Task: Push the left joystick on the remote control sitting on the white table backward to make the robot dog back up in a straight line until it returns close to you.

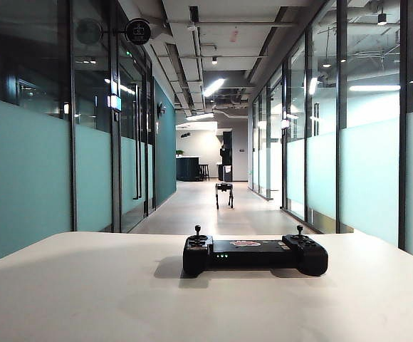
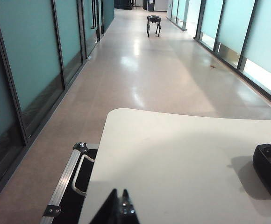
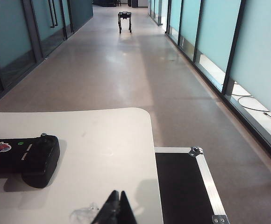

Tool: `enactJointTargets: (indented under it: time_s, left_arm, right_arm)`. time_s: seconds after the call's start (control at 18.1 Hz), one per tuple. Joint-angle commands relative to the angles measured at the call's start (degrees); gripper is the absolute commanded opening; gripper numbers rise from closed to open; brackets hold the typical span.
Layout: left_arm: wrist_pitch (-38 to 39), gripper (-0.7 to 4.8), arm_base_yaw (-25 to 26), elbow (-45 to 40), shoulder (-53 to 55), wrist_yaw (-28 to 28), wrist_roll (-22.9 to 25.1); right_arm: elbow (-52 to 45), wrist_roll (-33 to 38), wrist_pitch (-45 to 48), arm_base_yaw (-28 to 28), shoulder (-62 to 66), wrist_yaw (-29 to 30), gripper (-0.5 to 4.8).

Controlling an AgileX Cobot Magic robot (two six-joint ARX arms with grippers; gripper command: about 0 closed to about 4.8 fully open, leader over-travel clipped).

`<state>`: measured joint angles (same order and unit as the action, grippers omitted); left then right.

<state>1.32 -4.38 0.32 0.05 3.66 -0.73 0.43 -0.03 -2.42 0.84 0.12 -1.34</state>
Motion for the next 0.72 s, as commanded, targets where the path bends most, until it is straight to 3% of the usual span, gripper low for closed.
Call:
enactJointTargets:
  time_s: [0.06, 0.72]
  left_arm:
    - [-0.59, -0.05, -0.07, 0.13, 0.02, 0.15, 0.04]
    - [-3.72, -0.05, -0.07, 0.59, 0.04, 0.42, -1.79]
  right_arm:
    - [-0.48, 0.20, 0.94, -0.04, -0.17, 0.04, -0.06]
    - [3.04, -0.04, 1.38, -0.07, 0.09, 0.04, -0.06]
